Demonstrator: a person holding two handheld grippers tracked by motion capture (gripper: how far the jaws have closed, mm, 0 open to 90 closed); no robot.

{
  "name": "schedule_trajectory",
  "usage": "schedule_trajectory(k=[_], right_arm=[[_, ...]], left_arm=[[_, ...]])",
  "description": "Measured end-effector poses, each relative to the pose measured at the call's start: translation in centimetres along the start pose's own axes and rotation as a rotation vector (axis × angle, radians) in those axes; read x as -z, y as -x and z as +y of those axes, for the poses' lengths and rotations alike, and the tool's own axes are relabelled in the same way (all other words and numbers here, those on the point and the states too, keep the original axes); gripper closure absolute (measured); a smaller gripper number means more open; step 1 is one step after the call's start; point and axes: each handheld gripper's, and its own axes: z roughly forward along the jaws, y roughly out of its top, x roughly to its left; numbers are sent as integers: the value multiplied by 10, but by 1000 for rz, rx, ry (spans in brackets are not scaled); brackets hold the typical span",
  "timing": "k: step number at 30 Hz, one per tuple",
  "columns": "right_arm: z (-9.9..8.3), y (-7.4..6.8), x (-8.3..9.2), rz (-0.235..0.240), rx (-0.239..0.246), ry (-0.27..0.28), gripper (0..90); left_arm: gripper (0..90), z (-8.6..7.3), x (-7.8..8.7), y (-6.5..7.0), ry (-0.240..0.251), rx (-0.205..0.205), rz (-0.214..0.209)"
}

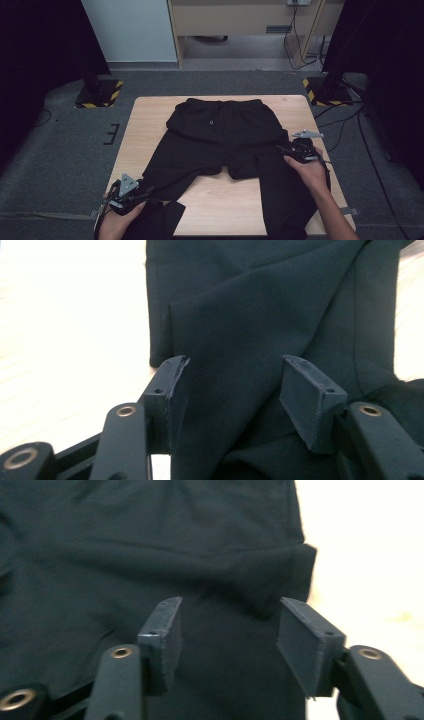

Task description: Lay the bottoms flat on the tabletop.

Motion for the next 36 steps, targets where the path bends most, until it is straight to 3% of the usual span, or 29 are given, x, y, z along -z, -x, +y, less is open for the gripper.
schedule_trajectory(k=[4, 9, 17, 19, 23, 27, 32, 36], right_arm=[[-16, -16, 14, 31, -1, 27, 360], [-40, -39, 27, 48, 48, 10, 295], [-68, -57, 43, 107, 83, -10, 237], [-69, -60, 44, 111, 86, -4, 255], [-72, -75, 48, 133, 102, 20, 401], [-77, -90, 45, 156, 129, -1, 455], [-83, -99, 32, 127, 153, -51, 425], [-83, -98, 29, 99, 150, -73, 507]], left_arm=[[440, -3, 1, -4, -4, 13, 7], [439, -5, 3, -4, -2, 13, 7], [434, -6, 1, -3, -10, 5, 9], [434, -6, 1, -2, -11, 0, 9], [435, -7, 1, -2, -10, -2, 10], [435, -6, 1, -1, -9, -7, 9], [435, -8, 1, -2, -12, -9, 10], [435, -8, 2, -3, -10, -4, 10]])
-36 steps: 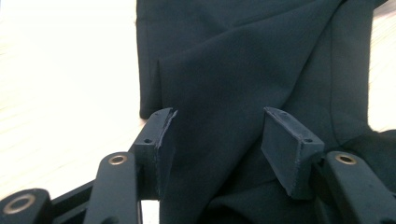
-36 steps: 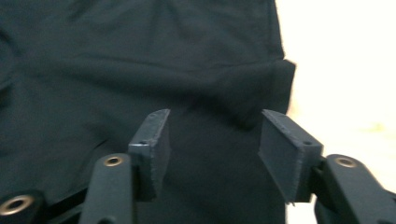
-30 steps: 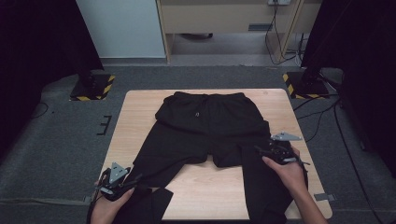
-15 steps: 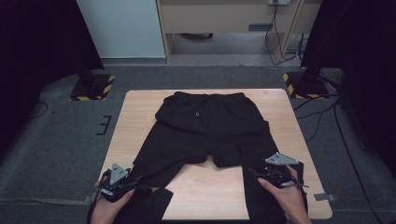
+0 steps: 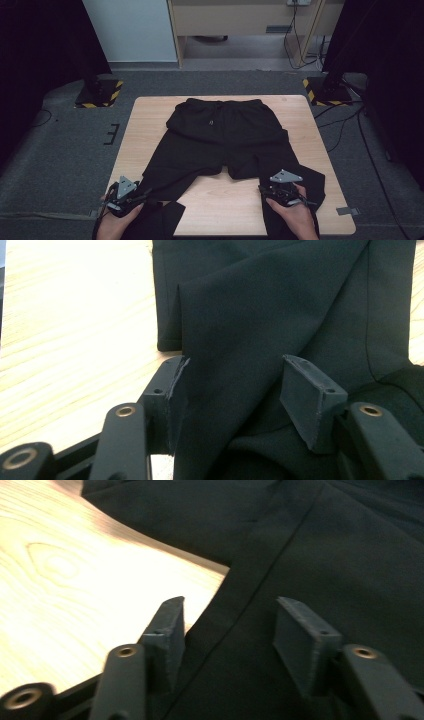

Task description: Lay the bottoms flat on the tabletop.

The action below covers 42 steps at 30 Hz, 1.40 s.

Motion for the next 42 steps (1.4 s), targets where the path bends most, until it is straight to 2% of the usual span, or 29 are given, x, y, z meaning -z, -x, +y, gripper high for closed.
schedule_trajectory(k=[4, 7, 9, 14, 19, 25, 28, 31, 33, 34, 37, 42], right_arm=[[1, -1, 3, 11, 3, -8, 757], [0, 4, 3, 22, -10, -5, 879], [-1, 7, 3, 43, -33, -1, 887], [-4, 7, 10, 80, -26, -17, 889], [-8, 1, 23, 107, 1, -41, 890], [-18, -15, 43, 176, 49, -54, 888], [-23, -22, 57, 177, 70, -31, 853], [-22, -21, 66, 181, 58, 1, 670], [-16, -13, 69, 142, 33, 38, 558], [-13, -8, 69, 125, 16, 48, 538], [-4, 12, 59, 95, -15, 71, 481], [11, 39, 25, 55, -56, 68, 406]], left_arm=[[435, 0, -1, 0, 0, 3, -3], [435, -1, -1, 0, -1, 0, -5], [435, -1, 0, 0, -2, -2, -3], [435, -1, 2, -1, 0, 4, 2], [436, -1, 2, 0, 2, 2, 6], [435, -2, 2, -1, -1, 3, 6], [435, -2, 2, 0, 0, -1, 8], [435, -1, 2, 1, -1, -8, 8], [435, -1, 2, 1, -3, -8, 7], [435, -1, 2, 1, -3, -8, 6], [435, -1, 1, 1, -3, -9, 4], [435, -1, 1, 1, -4, -9, 2]])
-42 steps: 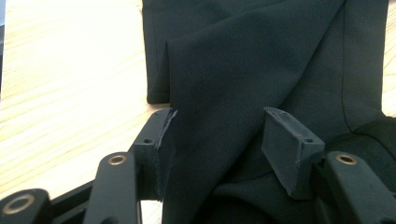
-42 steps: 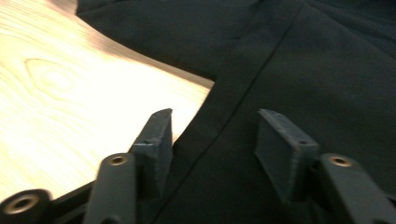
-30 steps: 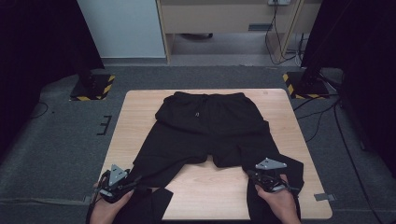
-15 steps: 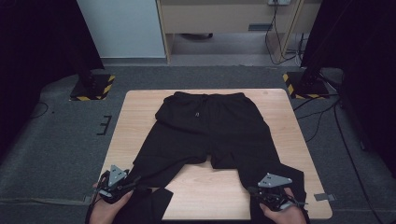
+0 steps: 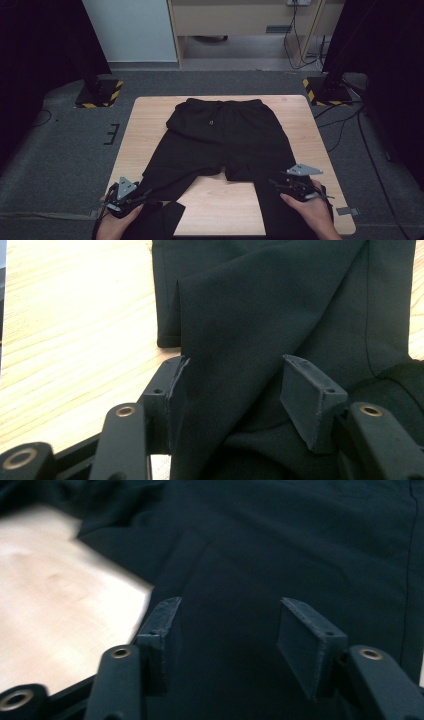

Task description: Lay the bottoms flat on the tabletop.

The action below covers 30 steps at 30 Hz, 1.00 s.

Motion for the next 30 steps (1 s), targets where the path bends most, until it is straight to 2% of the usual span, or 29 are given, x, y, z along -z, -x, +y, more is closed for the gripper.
schedule_trajectory(k=[3, 6, 9, 10, 12, 16, 19, 23, 27, 30], right_arm=[[7, 8, -19, -4, -11, 0, 341], [11, 10, -32, 5, -18, -10, 336], [9, 6, -43, 10, 8, -52, 409], [8, 5, -44, 9, 19, -51, 486], [6, 3, -43, 13, 57, -48, 644], [5, 1, -39, 27, 66, -51, 822], [5, -1, -31, 41, 61, -26, 842], [2, -6, -20, 67, 78, -36, 870], [-3, -15, -8, 98, 82, -29, 829], [-9, -21, -2, 120, 97, -54, 799]], left_arm=[[433, 0, -1, 0, -3, -2, -6], [433, 0, -1, 0, -3, 1, -10], [433, 0, 0, 0, 0, 1, -10], [433, 0, 0, 0, 1, 1, -10], [433, 0, 0, 0, 2, 2, -10], [433, 0, 0, 0, 3, 1, -9], [433, 0, 1, 0, 2, 3, -8], [433, 0, 0, 0, 3, 3, -8], [432, 1, 1, 1, 5, 1, -8], [430, 0, 3, 0, 7, 2, -11]])
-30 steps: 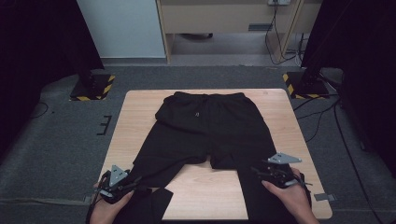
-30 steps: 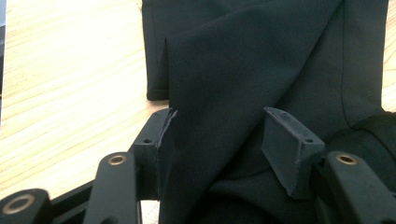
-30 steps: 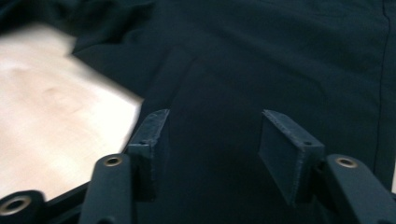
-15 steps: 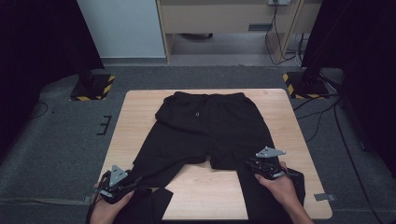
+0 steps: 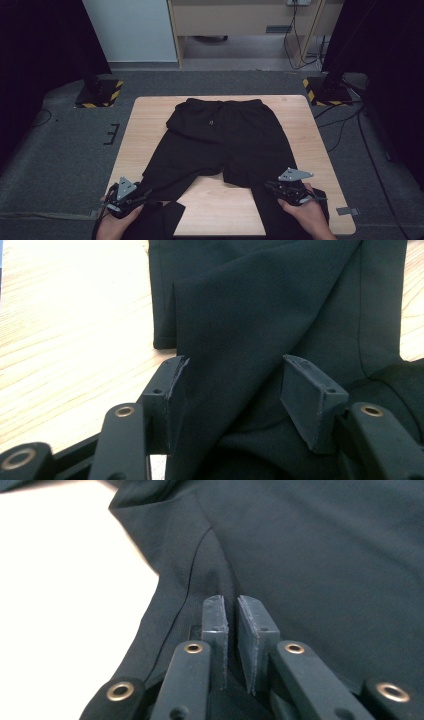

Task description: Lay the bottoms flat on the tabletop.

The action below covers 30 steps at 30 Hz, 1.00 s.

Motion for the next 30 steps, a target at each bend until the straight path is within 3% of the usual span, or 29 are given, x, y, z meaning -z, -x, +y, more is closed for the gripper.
schedule_trajectory(k=[3, 7, 12, 16, 18, 21, 23, 25, 30], right_arm=[[-3, -7, 5, 11, 1, -4, 709], [2, -7, 14, -22, -12, 54, 639], [-4, -6, 11, -41, -50, 102, 605], [-4, -5, 13, -47, -50, 114, 598], [-4, -5, 14, -48, -47, 119, 597], [-5, -5, 12, -47, -42, 108, 594], [-6, -6, 10, -45, -52, 102, 593], [-6, -7, 9, -43, -44, 101, 592], [-5, -8, 8, -44, -50, 100, 583]], left_arm=[[410, 0, 8, 0, 14, 7, 3], [393, 1, 20, 5, 32, 20, 2], [346, 0, 32, 24, 42, -21, -26], [294, -12, 41, 29, 19, 6, -13], [268, -20, 48, 26, 23, 39, -7], [268, -28, 54, 25, 18, 43, 2], [270, -34, 52, 26, -11, 57, 8], [284, -37, 44, 27, -43, 75, -39], [244, -36, 31, 38, -70, 48, -108]])
